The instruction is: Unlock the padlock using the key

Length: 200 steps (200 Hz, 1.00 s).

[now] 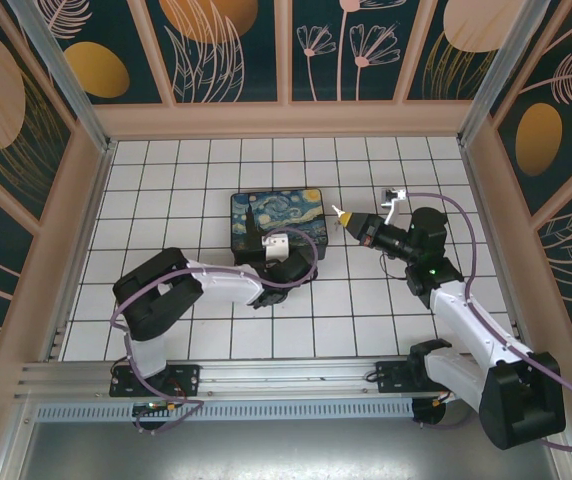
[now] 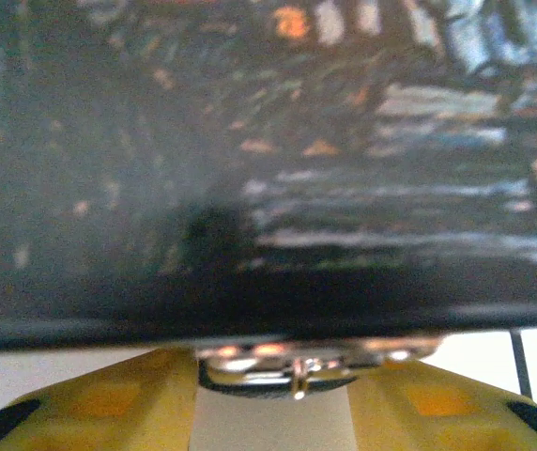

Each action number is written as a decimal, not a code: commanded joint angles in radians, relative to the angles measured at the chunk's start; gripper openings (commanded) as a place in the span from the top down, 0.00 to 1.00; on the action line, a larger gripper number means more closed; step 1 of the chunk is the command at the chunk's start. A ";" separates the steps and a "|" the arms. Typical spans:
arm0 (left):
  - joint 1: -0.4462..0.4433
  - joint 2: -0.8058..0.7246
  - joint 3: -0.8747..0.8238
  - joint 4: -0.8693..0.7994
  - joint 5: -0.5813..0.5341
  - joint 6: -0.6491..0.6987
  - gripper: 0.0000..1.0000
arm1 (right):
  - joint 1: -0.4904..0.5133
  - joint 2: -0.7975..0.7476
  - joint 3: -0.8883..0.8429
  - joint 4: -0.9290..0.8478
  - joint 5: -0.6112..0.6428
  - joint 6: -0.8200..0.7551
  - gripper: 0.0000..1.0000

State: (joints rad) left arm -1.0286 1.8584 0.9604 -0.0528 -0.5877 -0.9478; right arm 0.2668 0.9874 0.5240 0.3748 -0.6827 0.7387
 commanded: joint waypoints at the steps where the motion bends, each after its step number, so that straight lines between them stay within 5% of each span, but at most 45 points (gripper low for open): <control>1: -0.004 0.018 0.042 -0.005 -0.034 0.006 0.57 | -0.008 0.005 -0.013 0.064 -0.021 0.002 1.00; 101: -0.004 -0.042 0.066 -0.121 -0.001 0.015 0.65 | -0.008 0.015 0.003 0.031 -0.024 -0.020 1.00; 200: -0.006 -0.237 0.287 -0.542 0.100 0.039 0.66 | -0.043 0.026 0.110 -0.147 0.012 -0.090 1.00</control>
State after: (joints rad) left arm -1.0286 1.6894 1.1557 -0.4576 -0.4885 -0.9287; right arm 0.2405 1.0145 0.5690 0.2840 -0.6792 0.6918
